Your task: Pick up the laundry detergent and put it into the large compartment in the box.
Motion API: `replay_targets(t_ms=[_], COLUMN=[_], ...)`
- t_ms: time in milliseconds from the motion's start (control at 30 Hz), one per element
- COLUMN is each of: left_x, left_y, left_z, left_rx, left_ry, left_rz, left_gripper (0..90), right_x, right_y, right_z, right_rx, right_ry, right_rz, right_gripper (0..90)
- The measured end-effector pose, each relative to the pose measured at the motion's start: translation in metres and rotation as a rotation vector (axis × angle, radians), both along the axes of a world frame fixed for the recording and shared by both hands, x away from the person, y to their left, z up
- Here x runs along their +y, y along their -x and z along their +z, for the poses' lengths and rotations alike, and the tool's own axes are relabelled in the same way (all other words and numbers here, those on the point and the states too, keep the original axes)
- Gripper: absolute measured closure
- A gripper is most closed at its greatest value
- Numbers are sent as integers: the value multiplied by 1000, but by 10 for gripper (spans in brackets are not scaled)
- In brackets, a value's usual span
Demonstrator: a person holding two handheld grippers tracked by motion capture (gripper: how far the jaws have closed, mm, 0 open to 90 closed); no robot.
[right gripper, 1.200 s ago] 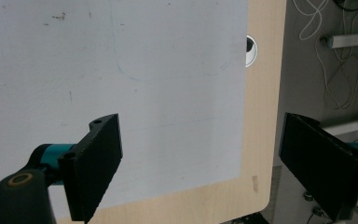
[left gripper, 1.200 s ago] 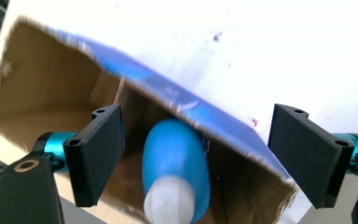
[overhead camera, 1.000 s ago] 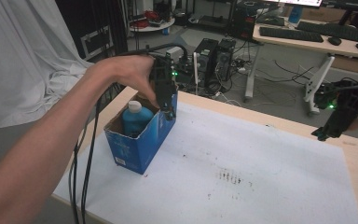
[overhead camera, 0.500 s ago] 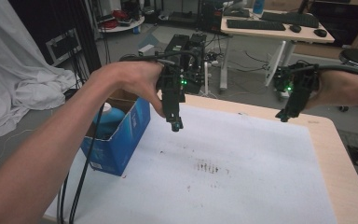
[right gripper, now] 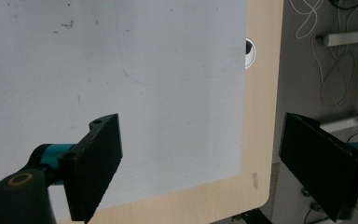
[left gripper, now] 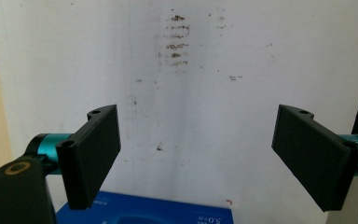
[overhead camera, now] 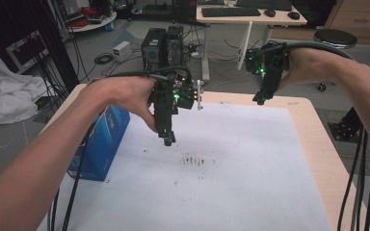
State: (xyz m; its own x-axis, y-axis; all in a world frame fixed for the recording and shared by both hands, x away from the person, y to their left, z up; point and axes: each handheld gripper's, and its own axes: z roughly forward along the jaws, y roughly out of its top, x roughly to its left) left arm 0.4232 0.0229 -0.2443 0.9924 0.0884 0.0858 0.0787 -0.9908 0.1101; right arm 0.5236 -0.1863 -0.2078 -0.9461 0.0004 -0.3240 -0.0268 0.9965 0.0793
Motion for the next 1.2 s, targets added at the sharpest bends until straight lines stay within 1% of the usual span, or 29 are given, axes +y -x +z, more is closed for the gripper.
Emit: replay_targets(t_ms=[33, 67, 133, 200, 233, 333, 500, 567, 767, 800, 1000, 1200], left_x=[0, -2, -3, -4, -6, -8, -11, -12, -14, -15, -15, -15], left_y=[0, 0, 0, -1, -2, -3, -1, -1, -2, -2, -1, 0], left_z=[0, -5, -6, -11, -14, -17, -19, -19, -22, -22, -21, -20], left_rx=[0, 13, 15, 15, 15, 18, 22, 20, 33, 27, 29, 26], left_ry=[0, 0, 0, -12, -28, -35, -33, -33, -41, -37, -44, -40], left_rz=[0, -6, -8, -6, -11, -18, -21, -23, -25, -27, -30, -29], left_gripper=[154, 154, 154, 154, 154, 154, 154, 154, 154, 154, 154, 154], right_x=[0, -1, -1, -2, -3, -6, -10, -12, -13, -13, -13, -13], right_y=[0, 1, 2, 4, 5, 5, 5, 5, 7, 7, 7, 9], right_z=[0, 1, 2, 3, 3, 4, 4, 3, 1, 1, 1, 1], right_rx=[0, -5, -5, -8, -8, -8, -9, -5, -4, -2, -5, -5], right_ry=[0, -5, -3, -4, -3, -5, -12, -15, -13, -10, -10, -5], right_rz=[0, -5, -8, -3, -9, -14, -28, -23, -30, -27, -27, -29], right_gripper=[125, 125, 125, 125, 125, 125, 125, 125, 125, 125, 125, 125])
